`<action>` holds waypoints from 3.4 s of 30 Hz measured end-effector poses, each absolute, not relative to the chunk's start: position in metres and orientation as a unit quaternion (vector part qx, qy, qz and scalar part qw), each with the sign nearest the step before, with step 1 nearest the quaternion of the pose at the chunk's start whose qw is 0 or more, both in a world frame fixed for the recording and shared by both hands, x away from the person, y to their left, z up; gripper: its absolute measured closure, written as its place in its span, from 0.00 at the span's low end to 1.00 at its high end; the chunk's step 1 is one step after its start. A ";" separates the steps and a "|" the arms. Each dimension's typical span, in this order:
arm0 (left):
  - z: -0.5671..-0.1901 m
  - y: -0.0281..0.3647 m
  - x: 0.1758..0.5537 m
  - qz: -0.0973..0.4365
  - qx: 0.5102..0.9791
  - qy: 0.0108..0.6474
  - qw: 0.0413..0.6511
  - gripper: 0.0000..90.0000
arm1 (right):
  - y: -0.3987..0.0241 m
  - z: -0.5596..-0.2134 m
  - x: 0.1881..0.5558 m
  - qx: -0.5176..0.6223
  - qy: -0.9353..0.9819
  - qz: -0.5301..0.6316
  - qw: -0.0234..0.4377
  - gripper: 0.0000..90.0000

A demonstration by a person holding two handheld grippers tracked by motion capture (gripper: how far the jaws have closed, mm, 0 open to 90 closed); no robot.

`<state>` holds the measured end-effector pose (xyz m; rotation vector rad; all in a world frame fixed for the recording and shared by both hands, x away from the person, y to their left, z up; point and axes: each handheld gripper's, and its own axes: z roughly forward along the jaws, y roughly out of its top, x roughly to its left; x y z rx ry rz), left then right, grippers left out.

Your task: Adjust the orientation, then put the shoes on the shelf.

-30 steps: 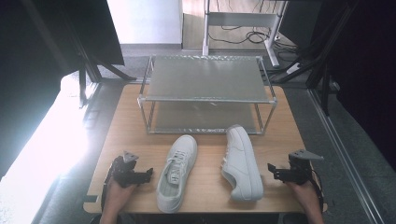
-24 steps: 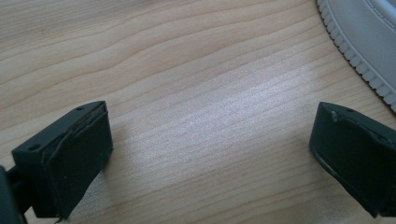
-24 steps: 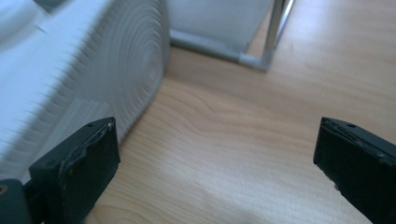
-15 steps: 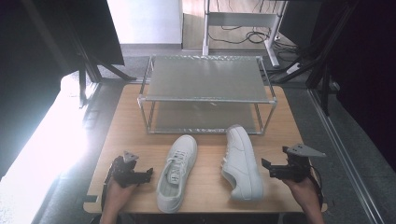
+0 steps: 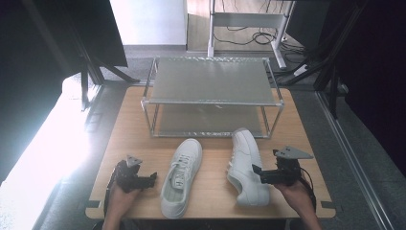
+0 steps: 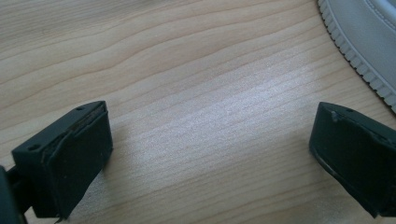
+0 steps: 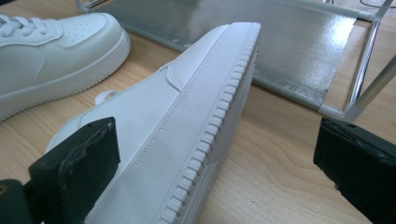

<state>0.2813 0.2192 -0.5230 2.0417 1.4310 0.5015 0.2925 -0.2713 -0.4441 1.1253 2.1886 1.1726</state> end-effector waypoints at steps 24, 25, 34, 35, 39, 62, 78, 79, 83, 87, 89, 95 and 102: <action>-0.523 0.219 0.281 0.189 0.767 0.539 0.295 0.00 | -0.321 -0.450 0.289 0.462 0.751 0.413 0.228 0.03; -0.523 0.219 0.281 0.189 0.767 0.539 0.295 0.00 | -0.326 -0.451 0.289 0.470 0.746 0.412 0.229 0.03; -0.523 0.219 0.281 0.189 0.766 0.539 0.294 0.00 | -0.344 -0.459 0.290 0.492 0.736 0.400 0.235 0.04; -0.523 0.219 0.281 0.189 0.766 0.539 0.295 0.00 | -0.348 -0.460 0.290 0.497 0.738 0.391 0.236 0.05; -0.523 0.219 0.281 0.189 0.766 0.539 0.295 0.00 | -0.358 -0.468 0.292 0.511 0.737 0.377 0.232 0.06; -0.523 0.219 0.281 0.189 0.765 0.540 0.294 0.00 | -0.376 -0.494 0.302 0.542 0.733 0.366 0.188 0.06; -0.495 0.219 0.263 0.173 0.755 0.541 0.327 0.00 | -0.377 -0.472 0.285 0.510 0.738 0.386 0.215 0.05; -0.492 0.217 0.261 0.175 0.758 0.537 0.327 0.00 | -0.377 -0.470 0.284 0.510 0.738 0.387 0.214 0.05; -0.480 0.215 0.253 0.182 0.765 0.526 0.326 0.00 | -0.378 -0.463 0.279 0.513 0.735 0.389 0.214 0.05; -0.466 0.219 0.245 0.163 0.748 0.530 0.363 0.00 | -0.376 -0.452 0.272 0.520 0.737 0.380 0.204 0.07; -0.460 0.218 0.241 0.164 0.748 0.528 0.368 0.00 | -0.375 -0.450 0.270 0.518 0.738 0.381 0.204 0.07; -0.448 0.207 0.230 0.157 0.753 0.508 0.389 0.01 | -0.362 -0.439 0.263 0.507 0.742 0.391 0.199 0.08; -0.445 0.187 0.230 0.158 0.761 0.483 0.403 0.06 | -0.349 -0.439 0.262 0.492 0.745 0.400 0.206 0.15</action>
